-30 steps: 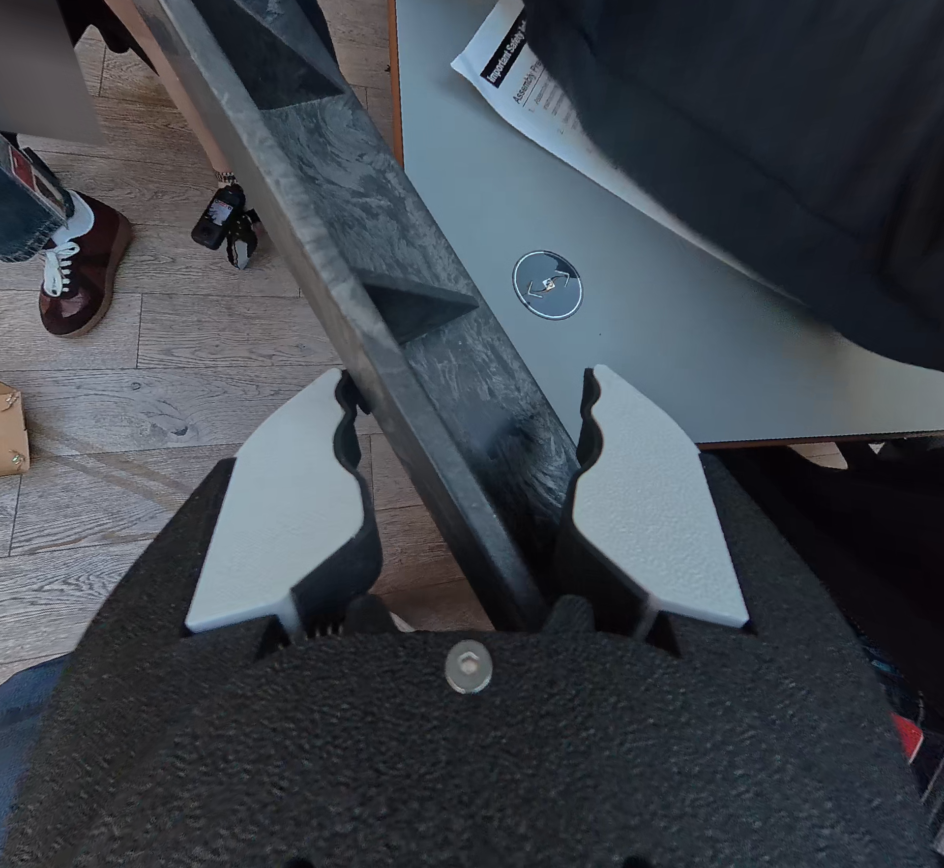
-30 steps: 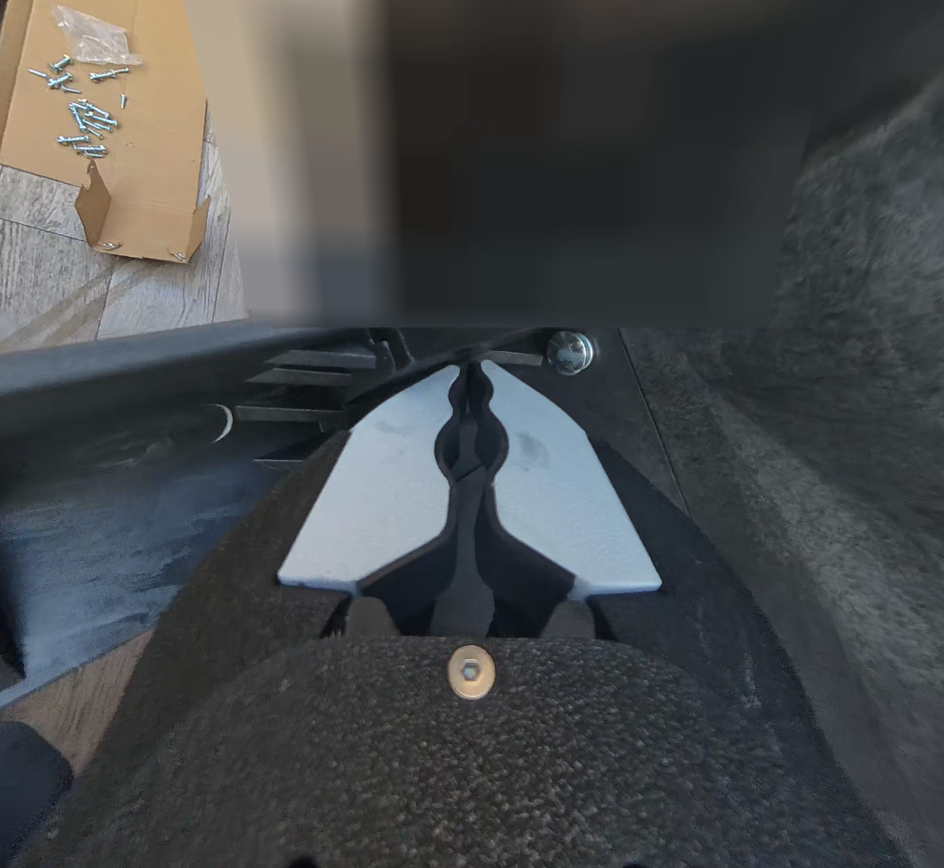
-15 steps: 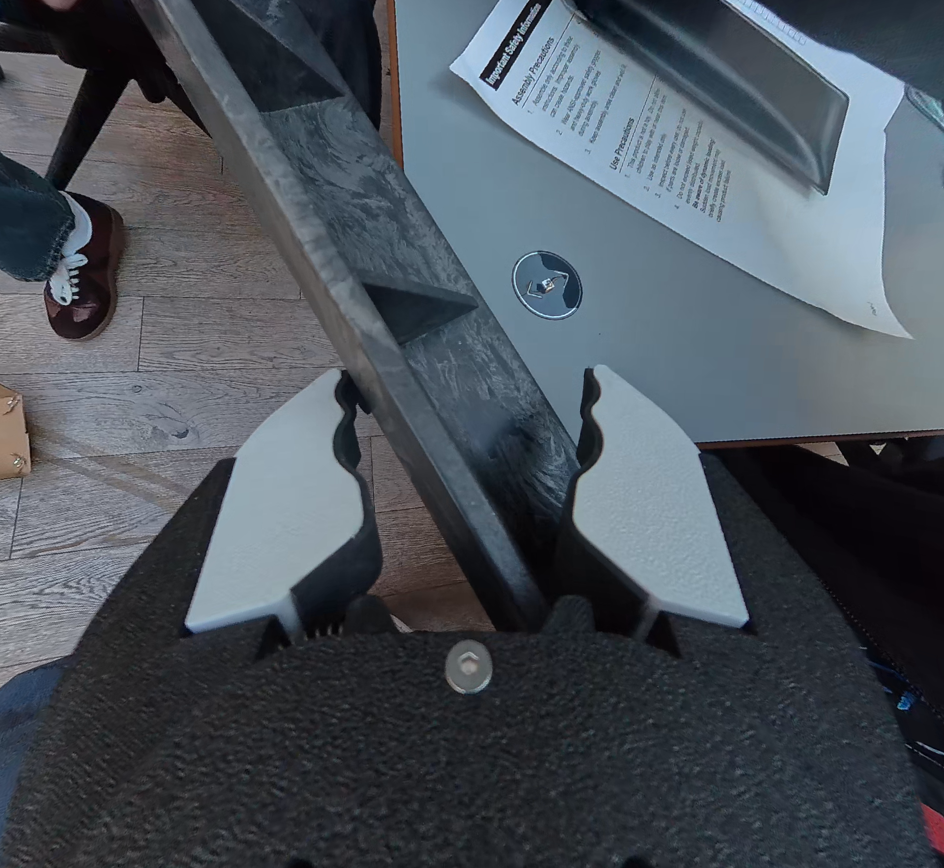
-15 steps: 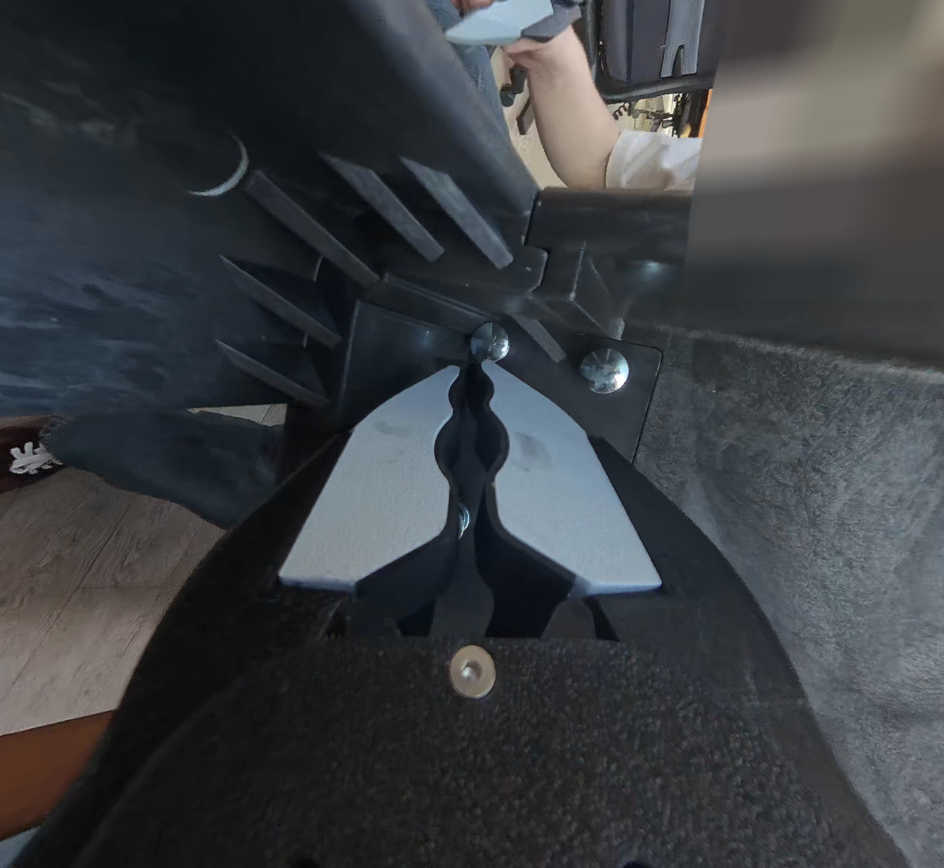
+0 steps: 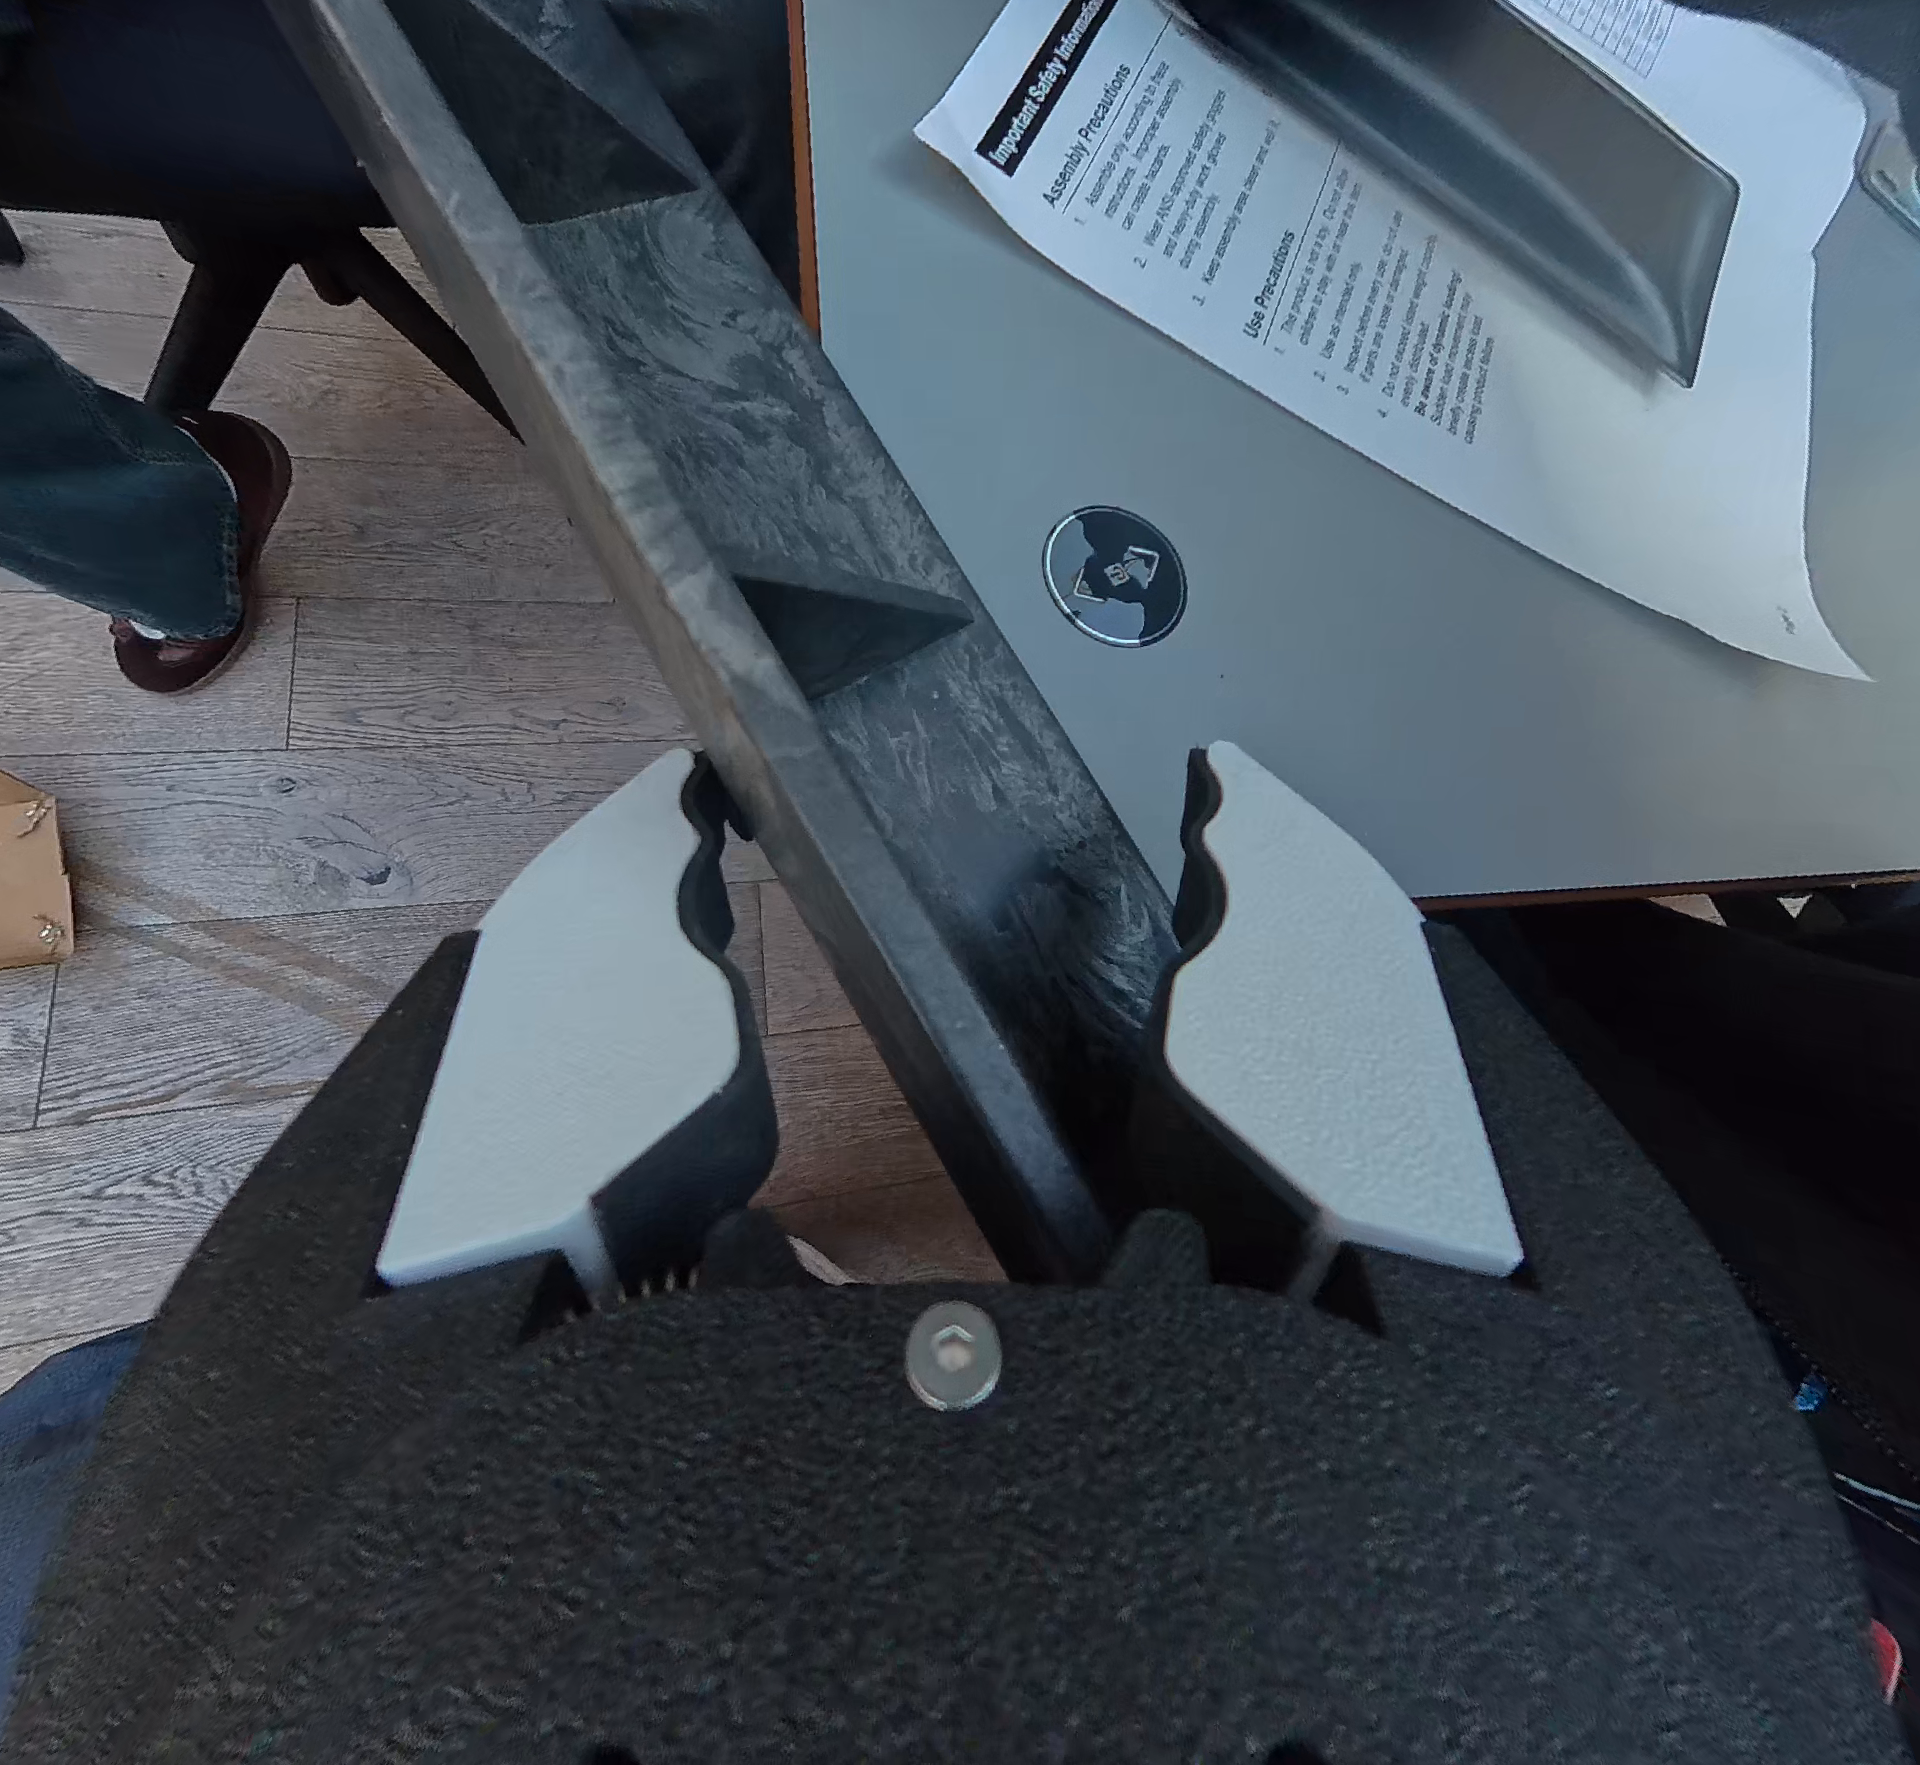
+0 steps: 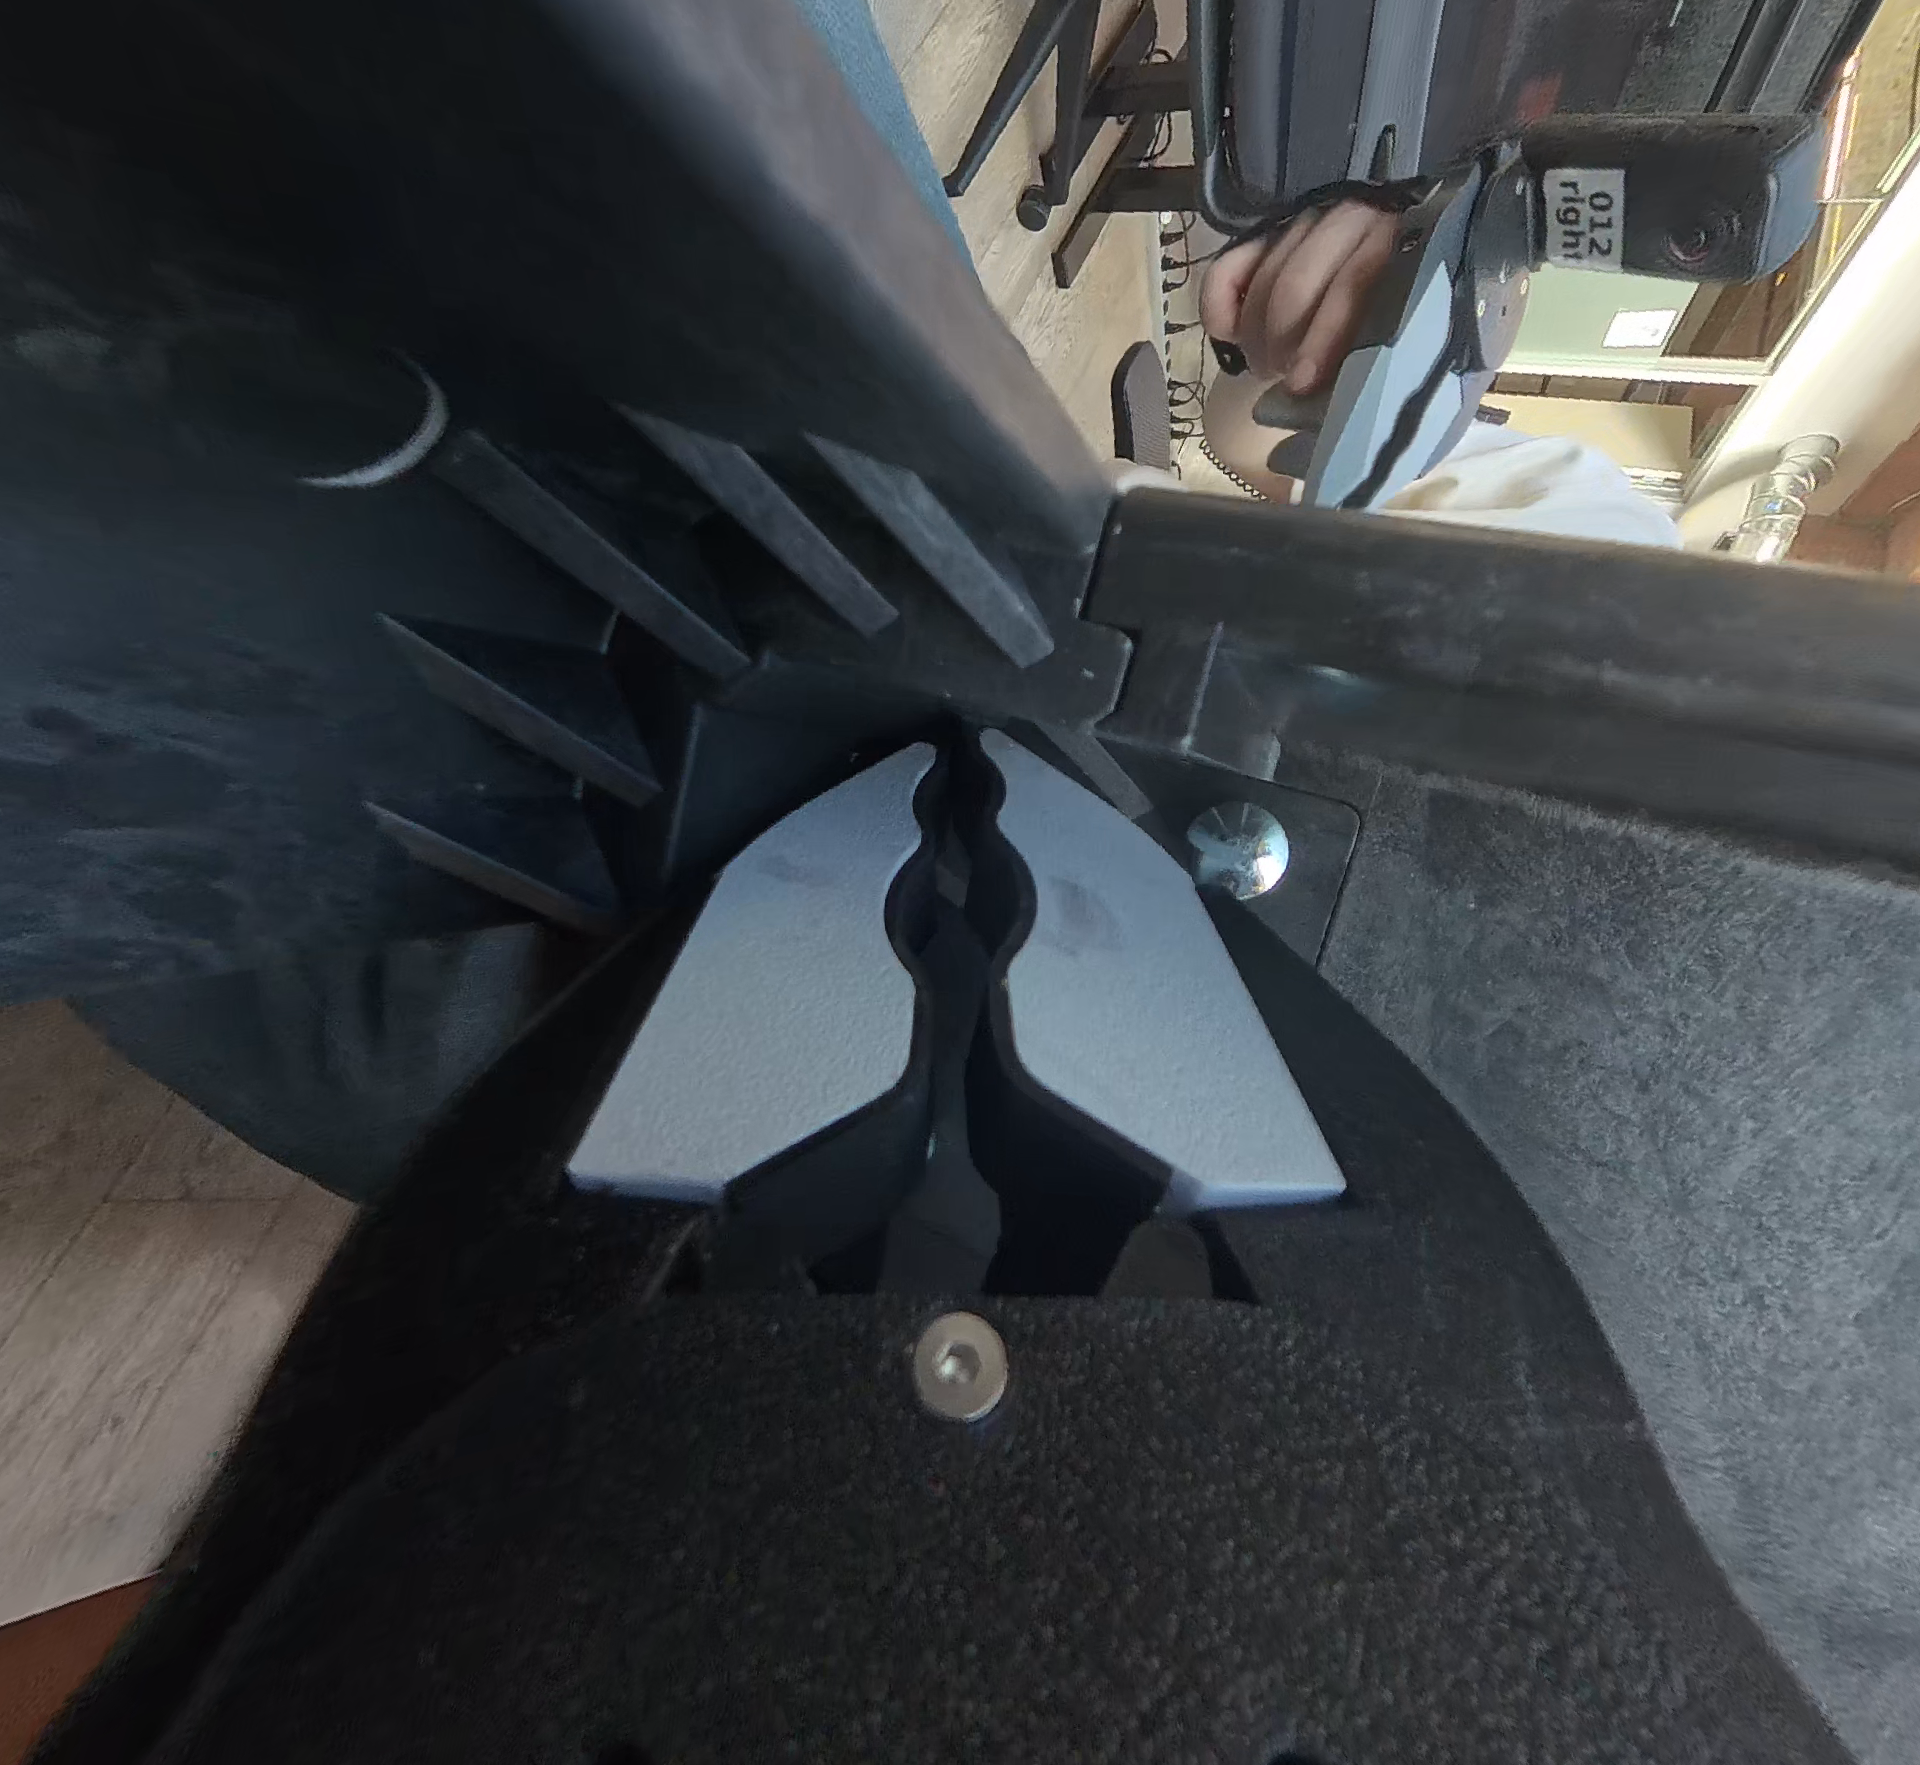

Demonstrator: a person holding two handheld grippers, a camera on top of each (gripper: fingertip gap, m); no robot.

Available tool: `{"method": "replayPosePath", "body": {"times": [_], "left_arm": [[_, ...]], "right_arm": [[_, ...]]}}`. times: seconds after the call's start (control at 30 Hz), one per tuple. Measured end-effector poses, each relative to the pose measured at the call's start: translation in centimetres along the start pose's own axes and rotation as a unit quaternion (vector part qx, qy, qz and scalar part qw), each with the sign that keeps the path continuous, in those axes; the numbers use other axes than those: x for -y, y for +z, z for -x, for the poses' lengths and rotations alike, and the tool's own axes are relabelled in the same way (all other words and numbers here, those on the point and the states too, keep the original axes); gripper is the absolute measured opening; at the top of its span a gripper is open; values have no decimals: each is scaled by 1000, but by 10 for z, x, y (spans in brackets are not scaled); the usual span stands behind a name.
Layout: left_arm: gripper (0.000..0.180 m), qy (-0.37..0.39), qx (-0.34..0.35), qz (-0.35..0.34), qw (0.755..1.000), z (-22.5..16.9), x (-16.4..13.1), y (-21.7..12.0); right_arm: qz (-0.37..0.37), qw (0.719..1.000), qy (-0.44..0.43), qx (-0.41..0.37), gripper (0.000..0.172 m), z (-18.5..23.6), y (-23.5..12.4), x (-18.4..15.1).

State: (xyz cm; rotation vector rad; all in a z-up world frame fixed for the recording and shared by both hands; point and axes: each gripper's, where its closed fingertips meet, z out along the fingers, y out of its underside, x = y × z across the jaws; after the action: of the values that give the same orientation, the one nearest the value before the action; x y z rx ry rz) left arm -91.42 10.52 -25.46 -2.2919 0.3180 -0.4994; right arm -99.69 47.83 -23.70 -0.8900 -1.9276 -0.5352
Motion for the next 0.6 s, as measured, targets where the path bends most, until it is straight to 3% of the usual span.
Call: {"method": "replayPosePath", "body": {"times": [0.6], "left_arm": [[85, 11, 13, 16, 1000, 0, -2, 0]], "right_arm": [[6, 990, 134, -44, 0, -2, -2, -1]]}}
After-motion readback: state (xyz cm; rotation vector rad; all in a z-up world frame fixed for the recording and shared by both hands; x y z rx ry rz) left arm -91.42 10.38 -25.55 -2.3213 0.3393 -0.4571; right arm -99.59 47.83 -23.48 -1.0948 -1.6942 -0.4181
